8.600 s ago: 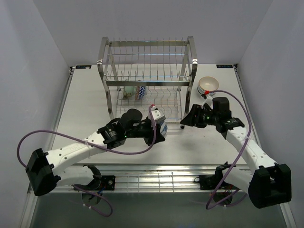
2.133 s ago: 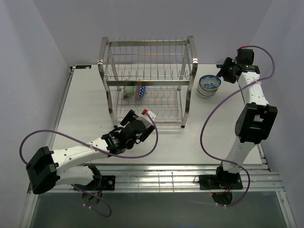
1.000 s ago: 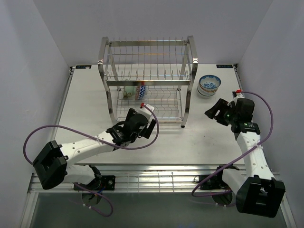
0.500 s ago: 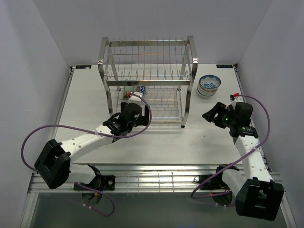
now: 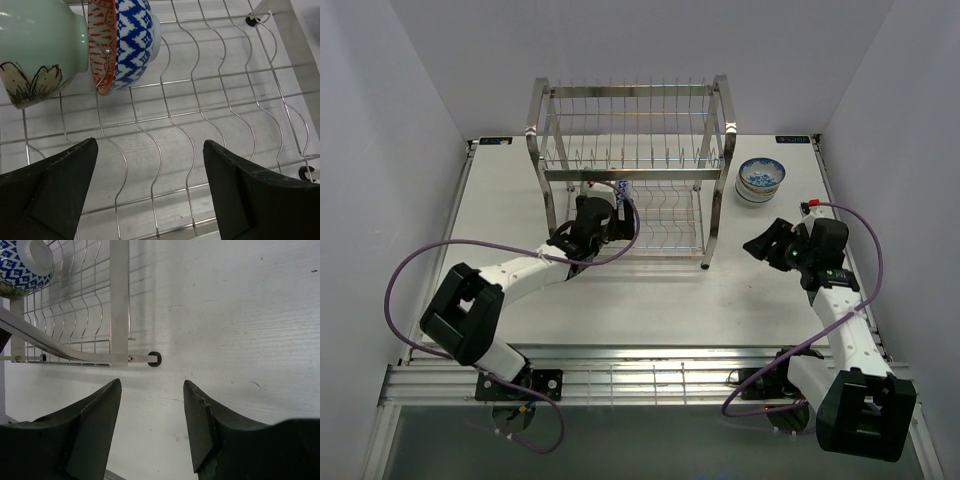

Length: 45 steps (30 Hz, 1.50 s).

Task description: Unload the bowls from the dish rack

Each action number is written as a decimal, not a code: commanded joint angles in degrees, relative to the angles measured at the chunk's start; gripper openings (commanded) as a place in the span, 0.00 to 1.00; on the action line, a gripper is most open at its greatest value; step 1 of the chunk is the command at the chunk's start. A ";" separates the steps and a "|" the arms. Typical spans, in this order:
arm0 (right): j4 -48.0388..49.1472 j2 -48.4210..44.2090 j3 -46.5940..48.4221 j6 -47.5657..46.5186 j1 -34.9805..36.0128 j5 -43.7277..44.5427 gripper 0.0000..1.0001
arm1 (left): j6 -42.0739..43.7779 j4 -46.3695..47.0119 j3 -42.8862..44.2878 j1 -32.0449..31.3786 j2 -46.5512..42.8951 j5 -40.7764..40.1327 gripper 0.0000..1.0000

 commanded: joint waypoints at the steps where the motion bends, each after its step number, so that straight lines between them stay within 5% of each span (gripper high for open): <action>1: 4.11 0.32 -0.43 0.38 0.11 -2.08 0.59 | 3.97 8.78 3.43 2.18 1.49 3.75 0.96; 15: 5.08 2.16 -0.08 -0.15 0.11 -2.52 0.57 | 5.39 13.02 12.84 9.75 13.10 14.48 0.94; 27: 5.07 3.84 0.45 -0.67 0.20 -2.43 0.56 | 1.08 14.87 16.00 11.15 16.09 22.92 0.82; 45: 4.99 4.98 0.36 -1.38 0.11 -1.90 0.54 | -7.26 14.25 16.88 13.88 19.25 29.76 0.26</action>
